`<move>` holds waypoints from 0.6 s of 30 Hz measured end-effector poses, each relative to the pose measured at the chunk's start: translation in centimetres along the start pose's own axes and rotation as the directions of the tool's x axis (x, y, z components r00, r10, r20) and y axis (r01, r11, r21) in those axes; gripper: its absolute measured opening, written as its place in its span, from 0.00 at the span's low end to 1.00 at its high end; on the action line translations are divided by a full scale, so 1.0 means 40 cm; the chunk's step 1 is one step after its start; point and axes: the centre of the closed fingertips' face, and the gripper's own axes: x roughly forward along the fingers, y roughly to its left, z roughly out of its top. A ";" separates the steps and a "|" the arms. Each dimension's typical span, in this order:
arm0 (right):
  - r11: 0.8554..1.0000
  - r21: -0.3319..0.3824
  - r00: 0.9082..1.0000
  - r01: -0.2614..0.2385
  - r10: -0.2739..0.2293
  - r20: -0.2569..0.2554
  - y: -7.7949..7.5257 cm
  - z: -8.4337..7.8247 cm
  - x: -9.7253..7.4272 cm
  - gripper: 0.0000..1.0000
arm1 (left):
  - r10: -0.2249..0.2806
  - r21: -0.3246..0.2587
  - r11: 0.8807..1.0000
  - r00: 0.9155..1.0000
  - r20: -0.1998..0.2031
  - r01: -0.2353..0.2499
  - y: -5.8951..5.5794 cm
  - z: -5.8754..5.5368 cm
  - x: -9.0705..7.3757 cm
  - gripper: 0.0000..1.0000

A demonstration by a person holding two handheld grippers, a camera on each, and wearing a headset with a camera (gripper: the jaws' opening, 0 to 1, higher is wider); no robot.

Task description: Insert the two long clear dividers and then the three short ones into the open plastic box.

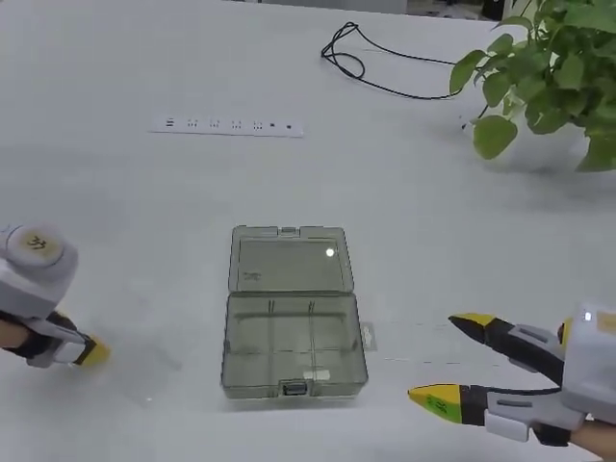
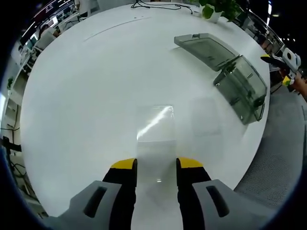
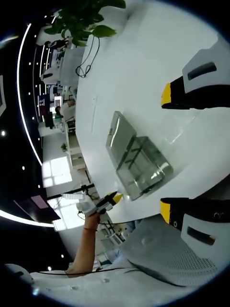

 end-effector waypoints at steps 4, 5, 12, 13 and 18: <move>1.000 -0.003 1.000 -0.004 0.004 0.000 0.002 0.004 0.003 0.75 | -0.005 -0.015 1.000 1.000 0.009 0.005 -0.002 0.000 0.000 0.31; 1.000 -0.006 1.000 -0.006 0.006 -0.005 0.003 0.003 0.004 0.75 | -0.005 -0.016 1.000 1.000 0.011 0.006 -0.002 0.000 0.000 0.31; 1.000 -0.007 1.000 -0.012 0.012 -0.008 0.005 0.006 0.008 0.75 | -0.016 -0.035 0.999 0.999 0.031 0.017 -0.009 -0.002 -0.004 0.30; 1.000 -0.010 1.000 -0.013 0.013 -0.009 0.006 0.006 0.008 0.75 | -0.019 -0.044 0.999 0.999 0.036 0.021 -0.011 -0.002 -0.006 0.30; 1.000 -0.015 1.000 -0.016 0.016 -0.010 0.007 0.011 0.010 0.75 | -0.035 -0.070 0.997 0.998 0.059 0.039 -0.024 -0.007 -0.009 0.30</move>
